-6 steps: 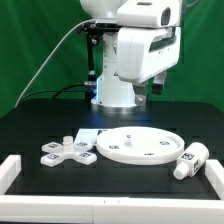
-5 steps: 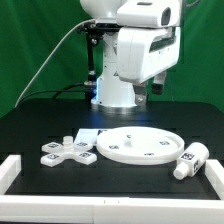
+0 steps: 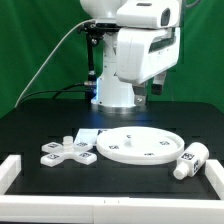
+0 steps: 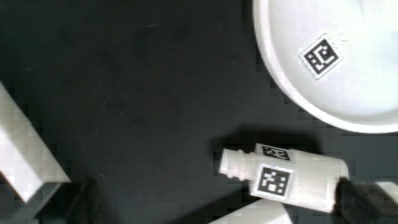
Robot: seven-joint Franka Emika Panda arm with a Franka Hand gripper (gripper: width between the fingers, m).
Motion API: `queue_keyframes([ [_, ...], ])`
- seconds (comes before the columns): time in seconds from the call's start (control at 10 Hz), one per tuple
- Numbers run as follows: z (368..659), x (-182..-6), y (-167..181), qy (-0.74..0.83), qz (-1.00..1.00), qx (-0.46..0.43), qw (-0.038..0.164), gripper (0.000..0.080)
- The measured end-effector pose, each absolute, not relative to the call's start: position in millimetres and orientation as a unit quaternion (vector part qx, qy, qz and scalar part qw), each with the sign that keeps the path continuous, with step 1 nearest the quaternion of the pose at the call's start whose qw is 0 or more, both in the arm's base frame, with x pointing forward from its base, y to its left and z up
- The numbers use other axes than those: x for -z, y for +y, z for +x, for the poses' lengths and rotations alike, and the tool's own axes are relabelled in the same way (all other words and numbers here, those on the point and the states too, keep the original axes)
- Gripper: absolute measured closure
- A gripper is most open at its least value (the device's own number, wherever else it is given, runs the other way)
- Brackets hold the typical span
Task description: Assemble round table
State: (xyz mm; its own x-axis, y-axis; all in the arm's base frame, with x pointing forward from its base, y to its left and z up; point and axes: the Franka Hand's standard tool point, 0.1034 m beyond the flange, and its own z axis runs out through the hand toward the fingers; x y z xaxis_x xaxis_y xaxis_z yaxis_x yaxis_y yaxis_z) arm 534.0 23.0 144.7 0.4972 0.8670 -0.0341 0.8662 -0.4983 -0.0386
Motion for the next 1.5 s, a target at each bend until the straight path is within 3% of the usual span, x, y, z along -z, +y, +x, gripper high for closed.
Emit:
queue_keyframes([
  [0.4,525,-141.0,33,-0.288,-0.957,-0.015,0.018,0.0150],
  [0.9,527,-140.2,30,-0.281,-0.959,-0.011,0.023,0.0150],
  [1.1,528,-126.3,43,-0.070,-0.997,-0.012,0.029,0.0150],
  [1.3,531,-106.0,59,0.033,-0.998,-0.014,0.044,0.0150],
  [1.5,531,-106.8,61,0.099,-0.994,-0.017,0.047,0.0150],
])
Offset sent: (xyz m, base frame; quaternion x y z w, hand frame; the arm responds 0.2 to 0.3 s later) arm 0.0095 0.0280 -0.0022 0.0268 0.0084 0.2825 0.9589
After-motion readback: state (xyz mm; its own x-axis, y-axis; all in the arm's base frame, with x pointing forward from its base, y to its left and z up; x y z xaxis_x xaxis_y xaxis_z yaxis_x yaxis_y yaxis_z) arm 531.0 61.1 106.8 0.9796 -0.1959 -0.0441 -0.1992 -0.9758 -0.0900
